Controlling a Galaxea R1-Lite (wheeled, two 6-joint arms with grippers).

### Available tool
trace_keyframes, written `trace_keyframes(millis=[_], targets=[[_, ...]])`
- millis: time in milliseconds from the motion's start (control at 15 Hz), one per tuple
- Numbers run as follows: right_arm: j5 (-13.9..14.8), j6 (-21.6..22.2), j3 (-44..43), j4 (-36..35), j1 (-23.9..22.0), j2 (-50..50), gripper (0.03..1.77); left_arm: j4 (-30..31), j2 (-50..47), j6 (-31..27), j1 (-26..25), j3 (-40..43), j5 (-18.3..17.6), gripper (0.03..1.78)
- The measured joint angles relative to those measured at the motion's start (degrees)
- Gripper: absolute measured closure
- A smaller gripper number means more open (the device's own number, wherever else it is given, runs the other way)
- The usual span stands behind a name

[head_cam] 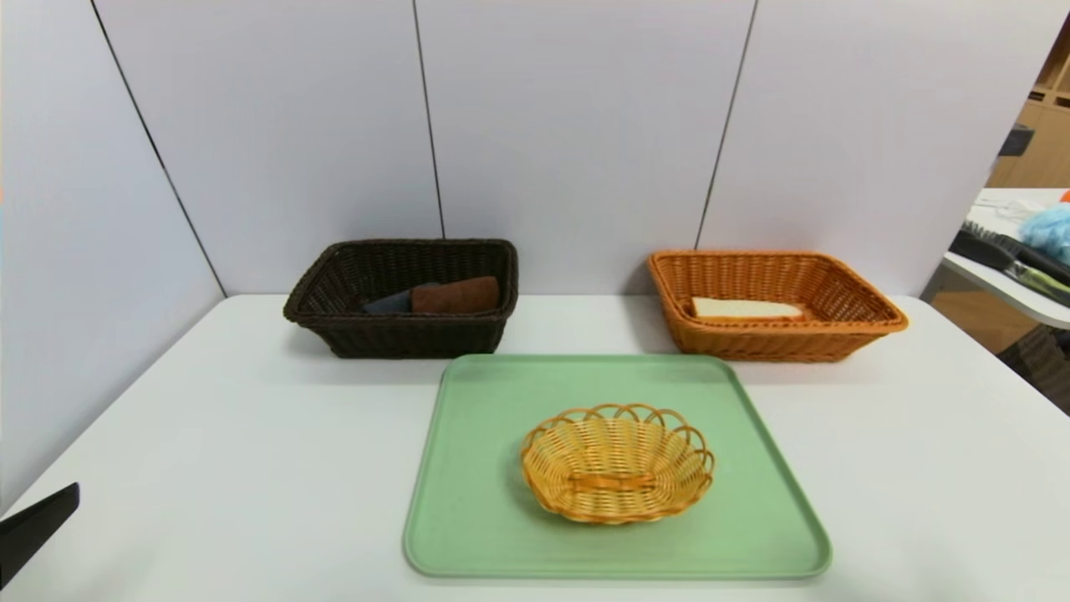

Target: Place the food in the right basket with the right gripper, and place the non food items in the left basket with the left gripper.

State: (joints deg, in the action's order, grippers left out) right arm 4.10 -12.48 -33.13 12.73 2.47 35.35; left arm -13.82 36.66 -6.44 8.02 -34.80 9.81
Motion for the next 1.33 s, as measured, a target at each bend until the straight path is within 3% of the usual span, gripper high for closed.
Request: trace_keyframes(millis=[200,400,667,1133,1333], targets=[[0.15,-0.55,-0.55,7.39,-1.71,-5.91,0.10,0.07,-7.95,-2.43,-4.33,5.71,-0.15,0.12],[-0.13,-1.93,-0.63,9.26,-5.83,-10.54,0.10,0.10,-13.81,-3.40,-5.85,9.92,-0.12,0.12],[-0.51,-3.69,-0.44,12.61,-8.06,-16.23,0.10,1.16,-20.18,-4.34,-7.91,14.47,-0.59,0.12],[-1.87,-1.87,0.61,12.90,-7.22,-19.02,0.10,3.19,-28.31,-4.72,-8.40,21.83,-2.21,0.12],[-2.52,-1.90,0.28,12.98,-4.64,-18.58,0.10,3.19,-30.85,-4.75,-8.35,23.92,-6.10,0.12]])
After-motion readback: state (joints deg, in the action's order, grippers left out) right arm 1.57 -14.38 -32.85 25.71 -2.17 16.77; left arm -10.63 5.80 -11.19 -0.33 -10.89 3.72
